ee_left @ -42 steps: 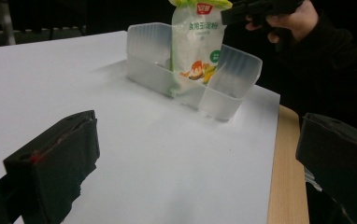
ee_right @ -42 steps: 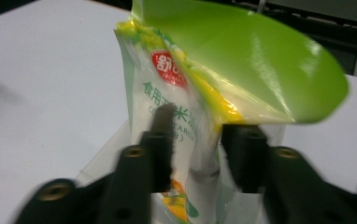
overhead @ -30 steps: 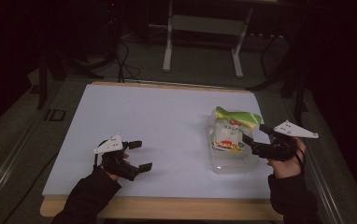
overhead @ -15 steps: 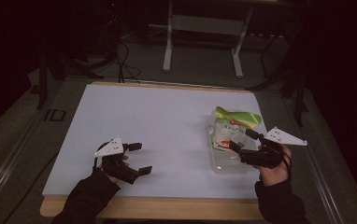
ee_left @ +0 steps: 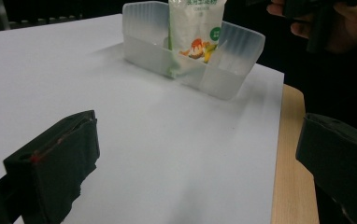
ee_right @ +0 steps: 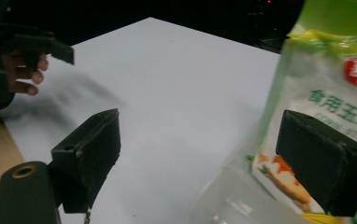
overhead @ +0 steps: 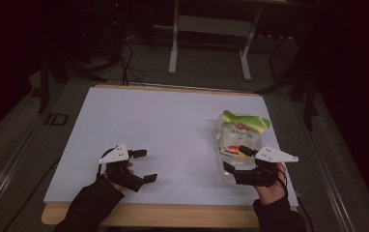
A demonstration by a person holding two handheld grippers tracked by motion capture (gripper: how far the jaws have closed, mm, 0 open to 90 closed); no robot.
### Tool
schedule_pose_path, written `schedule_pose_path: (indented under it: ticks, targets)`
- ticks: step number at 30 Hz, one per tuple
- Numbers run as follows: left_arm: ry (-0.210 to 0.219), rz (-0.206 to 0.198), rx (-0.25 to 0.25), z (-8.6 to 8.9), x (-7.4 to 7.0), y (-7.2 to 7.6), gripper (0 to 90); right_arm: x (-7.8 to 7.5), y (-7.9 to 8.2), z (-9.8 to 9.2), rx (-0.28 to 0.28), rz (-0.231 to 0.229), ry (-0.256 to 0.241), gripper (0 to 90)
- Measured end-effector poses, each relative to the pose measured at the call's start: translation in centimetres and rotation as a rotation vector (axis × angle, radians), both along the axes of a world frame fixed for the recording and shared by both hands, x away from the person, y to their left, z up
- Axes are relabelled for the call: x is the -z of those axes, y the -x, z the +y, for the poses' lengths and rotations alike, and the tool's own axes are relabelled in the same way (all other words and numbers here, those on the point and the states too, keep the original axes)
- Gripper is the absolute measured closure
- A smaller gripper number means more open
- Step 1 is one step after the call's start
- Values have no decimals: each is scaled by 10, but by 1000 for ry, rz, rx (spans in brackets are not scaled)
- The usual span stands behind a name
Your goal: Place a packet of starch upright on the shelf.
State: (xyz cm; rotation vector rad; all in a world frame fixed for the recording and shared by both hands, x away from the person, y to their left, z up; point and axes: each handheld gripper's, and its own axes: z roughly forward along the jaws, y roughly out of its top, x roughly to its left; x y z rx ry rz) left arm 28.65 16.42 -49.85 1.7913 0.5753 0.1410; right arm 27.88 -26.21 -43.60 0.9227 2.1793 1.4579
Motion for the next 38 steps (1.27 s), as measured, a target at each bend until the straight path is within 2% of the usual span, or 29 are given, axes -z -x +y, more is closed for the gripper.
schedule_pose_path:
  ticks: [9, 11, 15, 22, 29, 38]
  targets:
    - [-3, 2, -2, 0, 3, 0, 0, 8, 15, 9, -45, -17, 15, 138]
    - [-10, -3, 0, 0, 3, 0, 0, 12, 18, 10, -52, -10, 6, 139]
    - [-14, -6, 5, 0, 3, 1, 1, 19, 23, 14, -63, -7, 21, 139]
    - [-16, 5, 13, -1, 6, -1, 0, 24, 33, 22, -86, 6, 25, 140]
    - [-16, 6, 19, -2, 7, -1, 1, 36, 35, 25, -116, 11, 79, 159]
    - [-13, 9, 15, 0, 8, -2, 0, 40, 33, 25, -117, 11, 93, 159]
